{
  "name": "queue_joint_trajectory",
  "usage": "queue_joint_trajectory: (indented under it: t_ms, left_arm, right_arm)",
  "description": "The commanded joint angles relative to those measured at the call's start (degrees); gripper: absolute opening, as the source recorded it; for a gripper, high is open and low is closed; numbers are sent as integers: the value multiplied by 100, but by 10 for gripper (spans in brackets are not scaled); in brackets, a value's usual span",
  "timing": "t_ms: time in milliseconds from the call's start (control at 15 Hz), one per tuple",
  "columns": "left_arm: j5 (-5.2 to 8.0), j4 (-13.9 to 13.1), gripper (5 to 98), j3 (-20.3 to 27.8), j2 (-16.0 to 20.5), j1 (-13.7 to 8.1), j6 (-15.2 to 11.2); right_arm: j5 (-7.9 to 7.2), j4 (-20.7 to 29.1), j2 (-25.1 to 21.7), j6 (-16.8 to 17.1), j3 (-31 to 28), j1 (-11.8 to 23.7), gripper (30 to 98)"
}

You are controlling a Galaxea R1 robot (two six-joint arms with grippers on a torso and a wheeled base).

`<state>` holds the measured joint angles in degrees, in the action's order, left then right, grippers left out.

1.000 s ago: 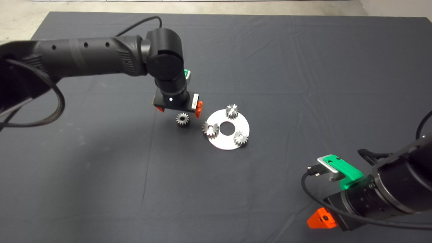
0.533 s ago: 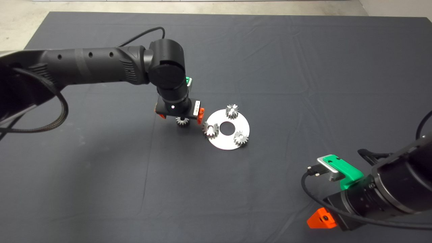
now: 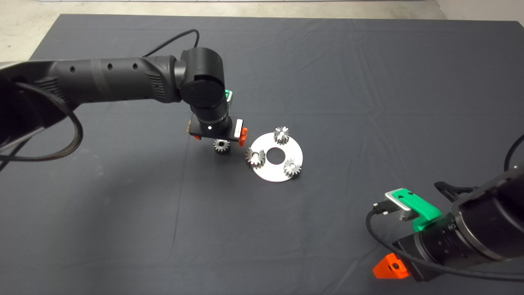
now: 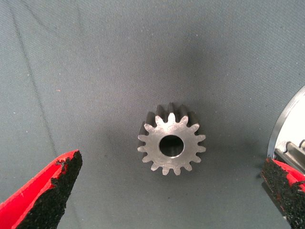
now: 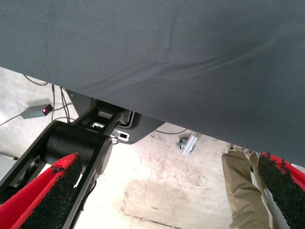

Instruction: Remove an incorrectly installed larger gear and replace it with the correct smaller gear

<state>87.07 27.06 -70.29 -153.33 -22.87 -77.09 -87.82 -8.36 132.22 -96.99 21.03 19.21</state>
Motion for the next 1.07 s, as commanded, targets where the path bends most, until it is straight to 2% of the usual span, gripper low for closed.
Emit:
queue_joint_trajectory:
  t_ms: [0, 67, 267, 733, 867, 1000]
  left_arm:
    - [180, 133, 979, 9, 17, 63, -16]
    - [127, 193, 978, 9, 18, 115, -16]
    - [83, 247, 979, 8, 9, 186, -25]
    - [74, 308, 979, -50, -15, 177, -7]
    - [-40, 317, 979, -88, -26, 168, 1]
    - [-225, 311, 979, -170, -44, 168, 30]
  right_arm:
    - [-112, -104, -24, -21, -74, 189, 977]
    - [-112, -104, -24, -22, -74, 189, 977]
    - [-112, -104, -24, -23, -74, 189, 977]
    - [-112, -104, -16, -30, -74, 198, 977]
    - [-112, -104, -16, -30, -74, 198, 977]
    - [-112, -95, -18, -30, -74, 198, 977]
